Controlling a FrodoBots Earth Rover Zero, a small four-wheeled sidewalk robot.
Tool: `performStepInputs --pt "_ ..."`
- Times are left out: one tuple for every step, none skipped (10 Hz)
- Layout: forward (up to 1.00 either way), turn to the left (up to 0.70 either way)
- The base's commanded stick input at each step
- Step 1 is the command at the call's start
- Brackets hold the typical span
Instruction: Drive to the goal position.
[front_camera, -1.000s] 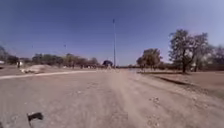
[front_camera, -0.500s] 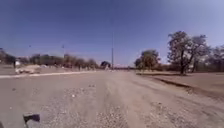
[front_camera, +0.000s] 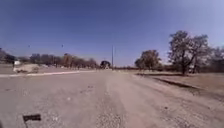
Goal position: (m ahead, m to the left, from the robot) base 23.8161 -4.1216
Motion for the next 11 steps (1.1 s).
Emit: performStepInputs --pt "0.50 0.00" --pt "0.50 0.00" --pt "0.50 0.00" --pt "0.50 0.00" --pt "0.50 0.00" --pt "0.50 0.00" --pt "0.50 0.00" --pt "0.50 0.00" --pt "0.50 0.00" --pt "0.50 0.00" --pt "0.50 0.00"
